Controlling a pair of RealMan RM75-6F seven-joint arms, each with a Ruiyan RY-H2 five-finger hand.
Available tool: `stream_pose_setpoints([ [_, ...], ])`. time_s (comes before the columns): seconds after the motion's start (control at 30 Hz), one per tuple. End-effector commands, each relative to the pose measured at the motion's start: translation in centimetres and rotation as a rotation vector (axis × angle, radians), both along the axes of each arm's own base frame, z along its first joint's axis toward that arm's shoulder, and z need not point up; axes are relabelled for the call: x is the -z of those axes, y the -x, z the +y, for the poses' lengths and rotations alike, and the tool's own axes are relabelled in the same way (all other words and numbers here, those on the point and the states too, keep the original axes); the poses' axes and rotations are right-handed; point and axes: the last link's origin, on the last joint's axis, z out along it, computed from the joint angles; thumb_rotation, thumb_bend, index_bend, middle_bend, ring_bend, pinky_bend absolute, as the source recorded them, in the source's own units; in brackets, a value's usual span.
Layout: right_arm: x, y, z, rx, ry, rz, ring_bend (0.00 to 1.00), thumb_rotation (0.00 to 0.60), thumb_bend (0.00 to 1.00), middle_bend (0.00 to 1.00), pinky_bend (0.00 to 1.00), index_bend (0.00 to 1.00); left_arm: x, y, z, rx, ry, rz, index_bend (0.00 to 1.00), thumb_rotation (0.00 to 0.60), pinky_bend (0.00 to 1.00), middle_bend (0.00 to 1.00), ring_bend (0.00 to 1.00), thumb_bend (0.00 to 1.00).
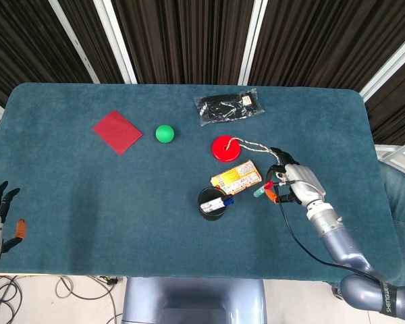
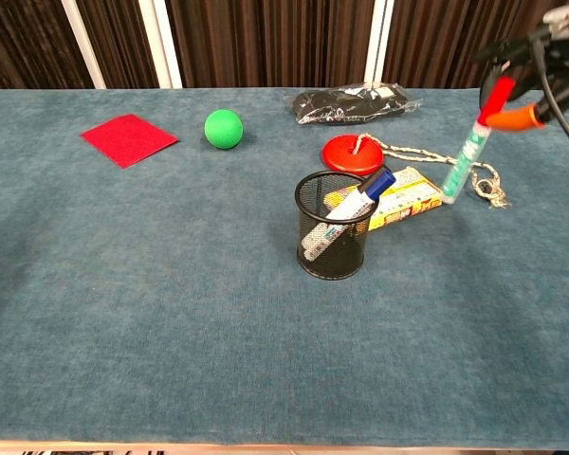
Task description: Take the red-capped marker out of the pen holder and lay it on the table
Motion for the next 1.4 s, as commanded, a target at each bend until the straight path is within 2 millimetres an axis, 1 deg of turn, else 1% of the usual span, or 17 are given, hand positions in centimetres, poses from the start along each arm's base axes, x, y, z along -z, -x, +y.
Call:
stream_pose_setpoints([
  [0.03, 0.6, 0.3, 0.3, 0.010, -0.045, 0.018, 0.00, 0.600, 0.46, 0.00, 0.17, 0.58, 0.0, 0.0, 0.0, -0.003, 0.000, -0.002, 0.13, 0.600, 0.00, 0.00, 0.00, 0.48],
  [0.1, 1.2, 0.0, 0.7, 0.019, -0.101, 0.007, 0.00, 0.600, 0.46, 0.00, 0.17, 0.58, 0.0, 0.0, 0.0, -0.006, 0.002, -0.006, 0.13, 0.600, 0.00, 0.00, 0.00, 0.48],
  [0.17, 1.5, -0.1, 0.6, 0.013, -0.140, 0.032, 0.00, 0.600, 0.46, 0.00, 0.17, 0.58, 0.0, 0.0, 0.0, -0.004, 0.002, -0.005, 0.13, 0.600, 0.00, 0.00, 0.00, 0.48],
  [0.3, 2.4, -0.2, 0.2, -0.002, -0.165, 0.092, 0.00, 0.600, 0.46, 0.00, 0.17, 0.58, -0.1, 0.0, 0.0, -0.004, -0.001, -0.007, 0.13, 0.600, 0.00, 0.00, 0.00, 0.48],
  [0.5, 3.6, -1.0, -0.1, 0.020, -0.203, 0.085, 0.00, 0.600, 0.45, 0.00, 0.17, 0.58, 0.0, 0.0, 0.0, -0.008, 0.002, -0.011, 0.13, 0.600, 0.00, 0.00, 0.00, 0.48],
  [0.6, 4.2, -1.2, -0.6, 0.034, -0.227, 0.087, 0.00, 0.600, 0.42, 0.00, 0.17, 0.58, 0.0, 0.0, 0.0, -0.007, 0.001, -0.011, 0.13, 0.600, 0.00, 0.00, 0.00, 0.48],
  [0.63, 4.4, -1.3, -0.7, 0.035, -0.230, 0.089, 0.00, 0.600, 0.39, 0.00, 0.17, 0.55, -0.1, 0.0, 0.0, -0.005, -0.001, -0.012, 0.13, 0.600, 0.00, 0.00, 0.00, 0.48],
  [0.67, 4.6, -1.4, -0.9, 0.036, -0.230, 0.089, 0.00, 0.600, 0.35, 0.00, 0.17, 0.47, -0.1, -0.1, 0.0, -0.003, -0.004, -0.014, 0.13, 0.600, 0.00, 0.00, 0.00, 0.48],
  [0.77, 4.8, -2.0, -1.2, 0.040, -0.217, 0.064, 0.00, 0.600, 0.28, 0.00, 0.17, 0.13, -0.2, 0.0, 0.0, -0.010, -0.009, -0.018, 0.13, 0.600, 0.00, 0.00, 0.00, 0.48],
  [0.8, 4.8, -2.2, -1.3, 0.040, -0.214, 0.054, 0.00, 0.600, 0.26, 0.00, 0.17, 0.05, -0.2, 0.0, 0.1, -0.012, -0.008, -0.018, 0.13, 0.600, 0.00, 0.00, 0.00, 0.48],
  [0.83, 4.7, -2.4, -1.4, 0.040, -0.209, 0.044, 0.00, 0.600, 0.25, 0.00, 0.17, 0.02, -0.2, 0.0, 0.1, -0.013, -0.007, -0.018, 0.13, 0.600, 0.00, 0.00, 0.00, 0.48],
  [0.87, 4.6, -2.6, -1.6, 0.041, -0.202, 0.034, 0.00, 0.600, 0.24, 0.00, 0.17, 0.00, -0.2, 0.0, 0.1, -0.014, -0.007, -0.017, 0.13, 0.600, 0.00, 0.00, 0.00, 0.48],
  [0.97, 4.2, -3.2, -2.1, 0.035, -0.172, 0.010, 0.00, 0.600, 0.21, 0.00, 0.17, 0.00, -0.2, 0.0, 0.1, -0.010, -0.002, -0.011, 0.13, 0.600, 0.00, 0.00, 0.00, 0.48],
  [1.03, 3.7, -3.6, -2.3, 0.026, -0.153, 0.001, 0.00, 0.600, 0.20, 0.00, 0.17, 0.00, -0.2, 0.0, 0.0, -0.007, -0.001, -0.009, 0.13, 0.600, 0.00, 0.00, 0.00, 0.48],
  [1.17, 2.0, -4.2, -3.0, 0.026, -0.096, -0.031, 0.00, 0.600, 0.20, 0.00, 0.17, 0.00, -0.2, 0.1, 0.0, -0.012, -0.005, -0.009, 0.13, 0.600, 0.00, 0.00, 0.00, 0.48],
  [1.4, -0.1, -3.8, -2.9, 0.041, -0.049, -0.077, 0.00, 0.600, 0.20, 0.00, 0.17, 0.00, -0.1, 0.1, 0.0, -0.016, -0.004, -0.007, 0.13, 0.600, 0.00, 0.00, 0.00, 0.48],
])
